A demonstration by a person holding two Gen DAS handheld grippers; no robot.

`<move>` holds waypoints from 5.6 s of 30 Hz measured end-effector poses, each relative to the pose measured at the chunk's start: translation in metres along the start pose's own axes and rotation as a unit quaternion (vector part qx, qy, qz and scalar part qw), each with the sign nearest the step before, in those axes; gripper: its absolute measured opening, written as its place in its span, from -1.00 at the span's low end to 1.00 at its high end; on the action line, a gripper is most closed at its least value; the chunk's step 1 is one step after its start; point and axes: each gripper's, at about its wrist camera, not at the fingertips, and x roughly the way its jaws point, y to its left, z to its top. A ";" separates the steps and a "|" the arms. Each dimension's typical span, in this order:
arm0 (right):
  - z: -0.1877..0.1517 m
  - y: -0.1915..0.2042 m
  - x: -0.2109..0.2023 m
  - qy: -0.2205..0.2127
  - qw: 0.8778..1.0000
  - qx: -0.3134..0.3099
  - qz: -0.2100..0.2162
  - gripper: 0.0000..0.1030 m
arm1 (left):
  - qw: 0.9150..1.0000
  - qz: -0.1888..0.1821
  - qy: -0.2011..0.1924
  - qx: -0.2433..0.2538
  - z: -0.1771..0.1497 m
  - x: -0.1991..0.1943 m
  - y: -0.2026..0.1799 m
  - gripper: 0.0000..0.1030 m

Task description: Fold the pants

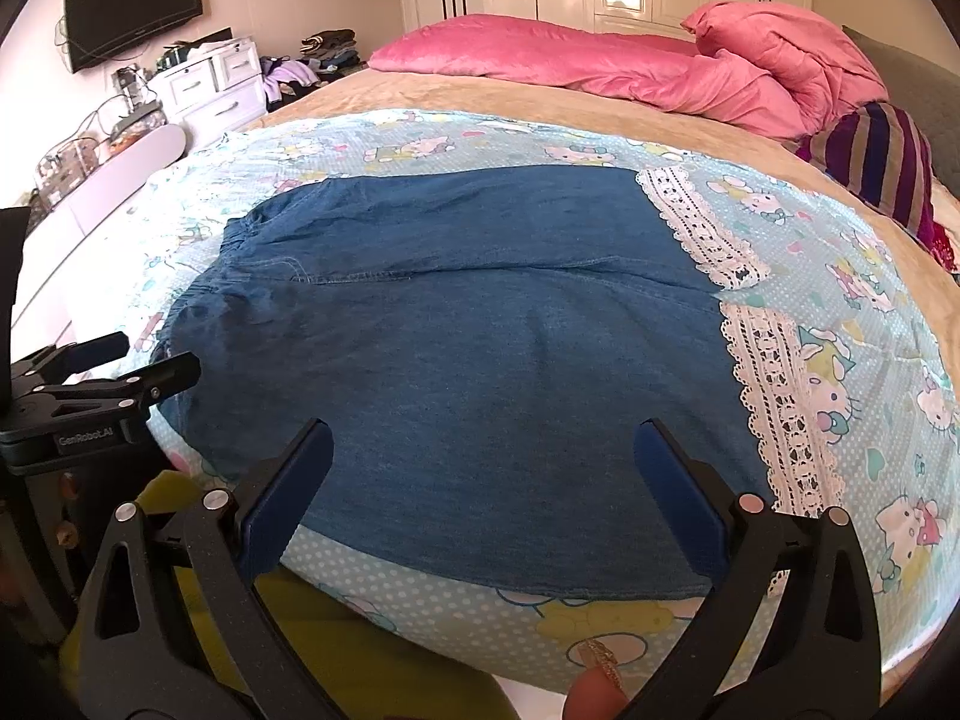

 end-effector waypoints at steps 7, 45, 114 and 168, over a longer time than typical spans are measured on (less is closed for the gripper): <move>0.000 0.002 0.001 0.000 1.000 -0.001 0.000 0.84 | 1.000 0.000 0.000 0.001 0.000 0.000 0.000 0.92; 0.007 0.004 0.001 -0.004 1.000 -0.012 -0.008 0.84 | 1.000 0.008 0.007 -0.005 0.001 0.005 0.008 0.92; 0.211 0.084 0.264 0.073 0.956 -0.278 0.056 0.84 | 1.000 -0.003 0.006 -0.009 0.146 0.162 0.099 -0.28; 0.020 0.096 0.035 0.062 0.929 -0.256 0.261 -0.86 | 0.997 -0.062 -0.017 0.038 0.010 0.026 0.094 -0.25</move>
